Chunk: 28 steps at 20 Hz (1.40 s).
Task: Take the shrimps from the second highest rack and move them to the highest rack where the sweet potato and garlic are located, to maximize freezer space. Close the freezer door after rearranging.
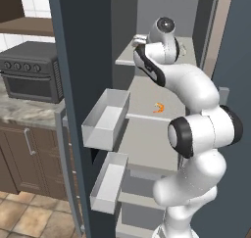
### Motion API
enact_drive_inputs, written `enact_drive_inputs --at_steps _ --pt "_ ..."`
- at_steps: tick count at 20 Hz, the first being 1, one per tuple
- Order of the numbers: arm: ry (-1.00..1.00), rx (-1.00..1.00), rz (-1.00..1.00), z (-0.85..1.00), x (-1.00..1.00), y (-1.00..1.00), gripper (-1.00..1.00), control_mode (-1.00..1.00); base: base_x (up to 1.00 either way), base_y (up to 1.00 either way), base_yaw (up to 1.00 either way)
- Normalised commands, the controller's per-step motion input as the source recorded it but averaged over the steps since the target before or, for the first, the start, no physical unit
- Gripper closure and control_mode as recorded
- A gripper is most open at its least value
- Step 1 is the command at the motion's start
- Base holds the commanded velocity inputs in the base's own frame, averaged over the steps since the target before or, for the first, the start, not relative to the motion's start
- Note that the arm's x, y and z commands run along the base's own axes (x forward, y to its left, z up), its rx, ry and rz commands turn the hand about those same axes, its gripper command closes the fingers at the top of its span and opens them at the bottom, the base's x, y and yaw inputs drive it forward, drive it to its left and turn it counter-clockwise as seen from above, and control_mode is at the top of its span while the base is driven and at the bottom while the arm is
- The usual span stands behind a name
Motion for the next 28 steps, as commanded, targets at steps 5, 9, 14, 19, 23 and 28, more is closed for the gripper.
enact_drive_inputs --at_steps 5,9,14,19,23,28 --pt "0.0 0.0 0.0 -0.23 0.59 0.0 1.0 -1.0 0.0 0.0 0.0" --pt "-0.12 0.0 0.0 -0.39 0.3 0.0 -1.0 -1.0 0.0 0.0 0.0" --pt "-0.25 -0.01 0.0 -0.28 -0.01 0.0 -1.0 -1.0 0.0 0.0 0.0" --pt "-0.19 0.0 0.0 -0.04 -0.28 -0.05 -1.0 -1.0 0.0 0.0 0.0" --pt "-0.01 0.0 0.0 0.18 -0.68 -0.03 -1.0 -1.0 0.0 0.0 0.0" --pt "0.03 0.0 0.0 0.3 -0.88 0.0 -1.0 -1.0 0.0 0.0 0.0"
